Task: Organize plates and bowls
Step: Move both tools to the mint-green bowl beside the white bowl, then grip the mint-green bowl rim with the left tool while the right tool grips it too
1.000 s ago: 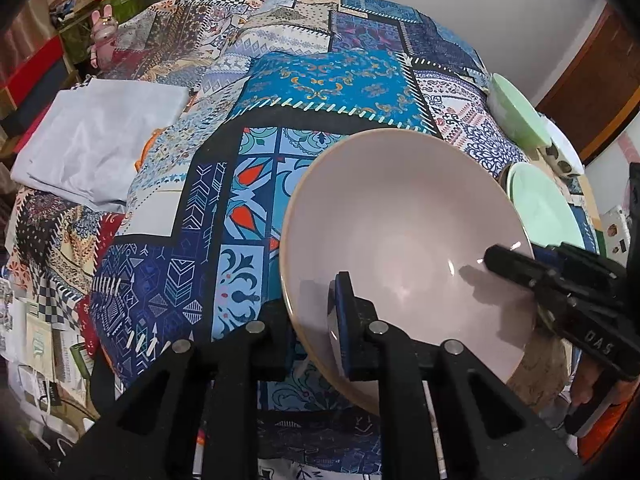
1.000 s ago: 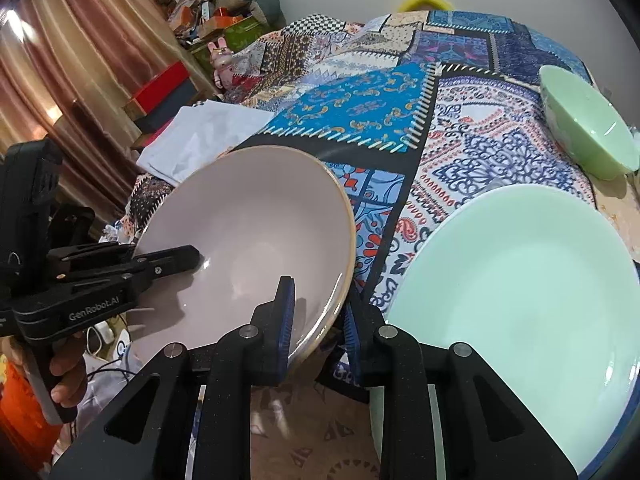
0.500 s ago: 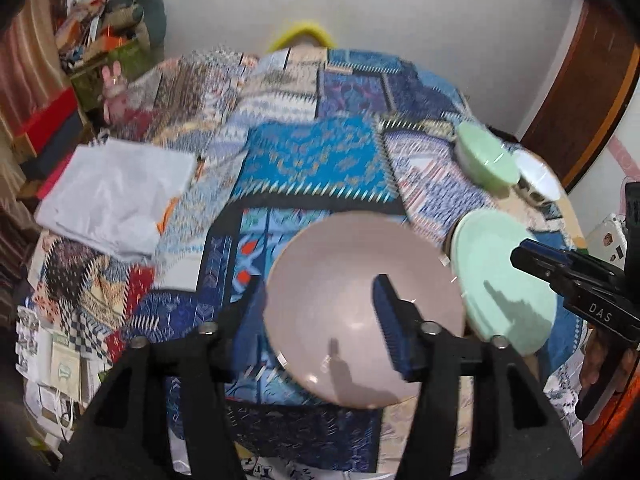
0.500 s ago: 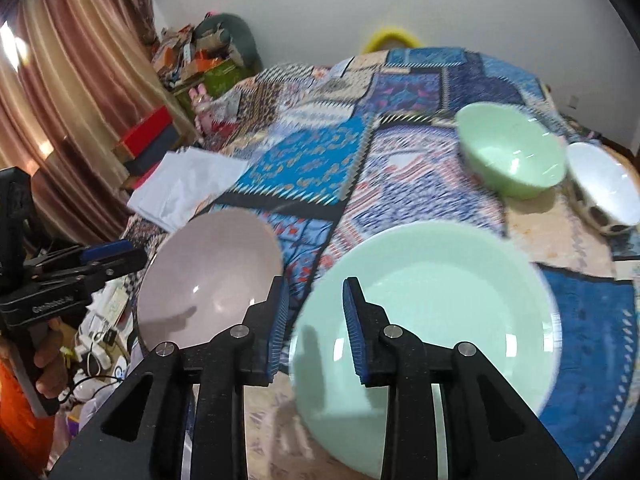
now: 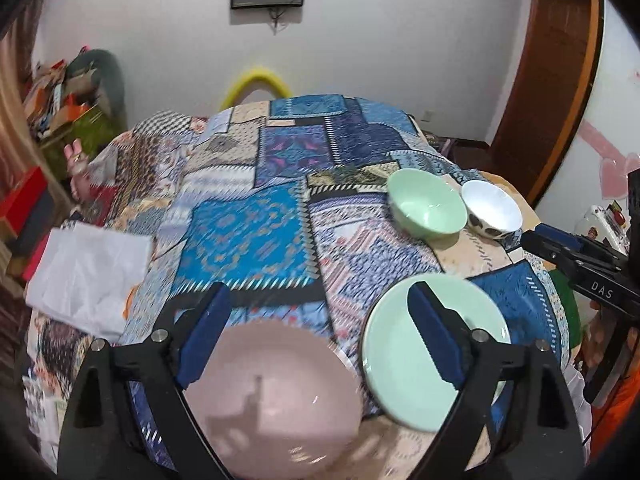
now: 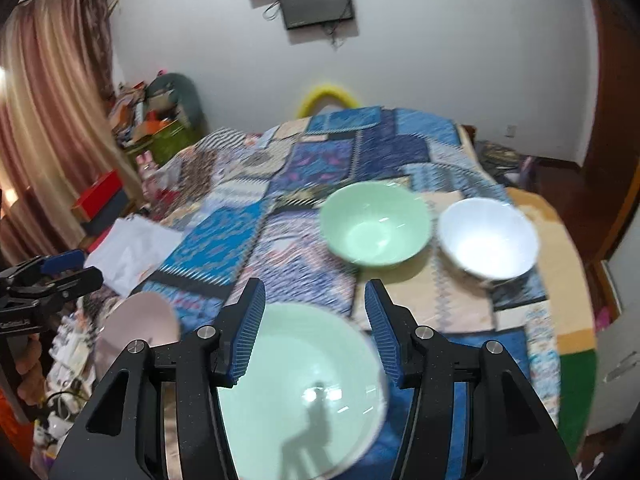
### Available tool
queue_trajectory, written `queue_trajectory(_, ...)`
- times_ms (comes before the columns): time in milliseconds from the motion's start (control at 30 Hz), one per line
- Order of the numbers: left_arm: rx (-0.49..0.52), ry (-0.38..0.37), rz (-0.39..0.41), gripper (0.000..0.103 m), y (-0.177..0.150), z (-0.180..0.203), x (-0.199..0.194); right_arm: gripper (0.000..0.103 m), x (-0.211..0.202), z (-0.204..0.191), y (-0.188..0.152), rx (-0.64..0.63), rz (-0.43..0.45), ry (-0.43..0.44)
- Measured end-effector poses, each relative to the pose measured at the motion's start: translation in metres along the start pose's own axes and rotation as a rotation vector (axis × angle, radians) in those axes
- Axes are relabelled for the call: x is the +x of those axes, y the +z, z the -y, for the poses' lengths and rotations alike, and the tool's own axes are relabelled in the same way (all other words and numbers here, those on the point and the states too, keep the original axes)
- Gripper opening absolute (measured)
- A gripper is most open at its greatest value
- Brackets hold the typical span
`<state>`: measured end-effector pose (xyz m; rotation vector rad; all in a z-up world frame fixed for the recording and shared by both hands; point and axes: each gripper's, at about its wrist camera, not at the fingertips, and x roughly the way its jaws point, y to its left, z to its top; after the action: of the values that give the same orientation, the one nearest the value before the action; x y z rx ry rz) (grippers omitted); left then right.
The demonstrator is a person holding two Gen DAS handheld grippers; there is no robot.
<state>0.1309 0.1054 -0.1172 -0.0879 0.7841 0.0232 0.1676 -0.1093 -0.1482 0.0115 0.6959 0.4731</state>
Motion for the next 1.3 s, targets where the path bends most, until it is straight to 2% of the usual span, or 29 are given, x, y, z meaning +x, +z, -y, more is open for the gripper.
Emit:
queue_trajectory(200,-0.003,-0.049,-0.040,0.092,0.026,0.020,0.042,0.048,0.009,0.034,0.011,0.032,0.010,-0.047)
queue_trajectory(367,0.005,-0.037,-0.064,0.092,0.041,0.034,0.081,0.048,0.040,0.055,0.018,0.058,-0.020,-0.063)
queue_trajectory(500,0.026,-0.056,-0.101,0.092,0.051,0.043,0.113,0.048,0.073,0.070,0.020,0.099,-0.063,-0.049)
queue_trajectory(633,0.021,-0.078,-0.133,0.092,0.057,0.047,0.142,0.034,0.102,0.080,0.016,0.134,-0.114,-0.031)
queue_trajectory(833,0.045,-0.091,-0.163,0.092,0.068,0.057,0.175,0.028,0.132,0.093,0.015,0.156,-0.169,-0.044)
queue_trajectory(933,0.069,-0.087,-0.166,0.092,0.073,0.064,0.187,0.022,0.137,0.096,0.015,0.165,-0.175,-0.035)
queue_trajectory(1133,0.082,-0.092,-0.183,0.092,0.081,0.072,0.208,0.024,0.139,0.089,0.018,0.114,-0.173,-0.073)
queue_trajectory(1267,0.080,-0.070,-0.188,0.090,0.084,0.073,0.224,0.023,0.139,0.088,0.018,0.112,-0.167,-0.038)
queue_trajectory(1300,0.078,-0.066,-0.197,0.086,0.085,0.073,0.228,0.023,0.138,0.087,0.017,0.110,-0.171,-0.015)
